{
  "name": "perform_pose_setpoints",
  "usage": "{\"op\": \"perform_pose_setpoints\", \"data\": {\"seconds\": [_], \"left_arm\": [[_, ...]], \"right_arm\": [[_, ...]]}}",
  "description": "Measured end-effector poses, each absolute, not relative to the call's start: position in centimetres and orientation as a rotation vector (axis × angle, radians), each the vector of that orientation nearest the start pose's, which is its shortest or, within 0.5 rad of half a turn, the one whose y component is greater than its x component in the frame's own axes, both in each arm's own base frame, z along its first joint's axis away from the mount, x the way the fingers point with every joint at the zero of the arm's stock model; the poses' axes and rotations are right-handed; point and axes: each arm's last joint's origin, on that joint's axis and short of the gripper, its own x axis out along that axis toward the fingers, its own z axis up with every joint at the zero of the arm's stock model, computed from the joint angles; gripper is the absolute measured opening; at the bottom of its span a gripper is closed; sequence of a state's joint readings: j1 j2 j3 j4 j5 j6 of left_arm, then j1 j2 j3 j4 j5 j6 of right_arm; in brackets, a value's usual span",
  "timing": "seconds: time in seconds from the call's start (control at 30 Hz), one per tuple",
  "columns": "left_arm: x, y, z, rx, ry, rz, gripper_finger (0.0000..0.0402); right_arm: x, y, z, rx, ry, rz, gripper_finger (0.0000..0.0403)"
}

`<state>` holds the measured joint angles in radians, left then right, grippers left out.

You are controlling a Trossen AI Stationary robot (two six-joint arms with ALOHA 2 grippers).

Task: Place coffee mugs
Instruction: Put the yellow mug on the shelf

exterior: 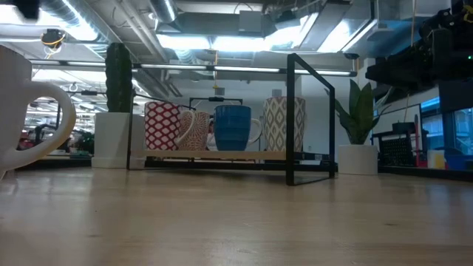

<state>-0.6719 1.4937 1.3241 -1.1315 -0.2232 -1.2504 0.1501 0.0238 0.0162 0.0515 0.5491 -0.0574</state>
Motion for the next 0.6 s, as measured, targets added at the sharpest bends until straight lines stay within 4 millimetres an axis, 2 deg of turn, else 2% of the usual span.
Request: {"op": "perform_pose_setpoints", "data": {"seconds": [0.37,0.6], "left_arm": [[21.2,-16.8,24.0,-0.555,1.264,0.409,0.0141],[20.8,-16.6,21.7,-0.551,1.300,0.387,0.0138]], "right_arm": [[9.5,-0.1,17.2,-0.042,-0.030,-0.400,0.0150],[9.5,-0.1,17.2,-0.042,-0.030,-0.400,0.0150]]}}
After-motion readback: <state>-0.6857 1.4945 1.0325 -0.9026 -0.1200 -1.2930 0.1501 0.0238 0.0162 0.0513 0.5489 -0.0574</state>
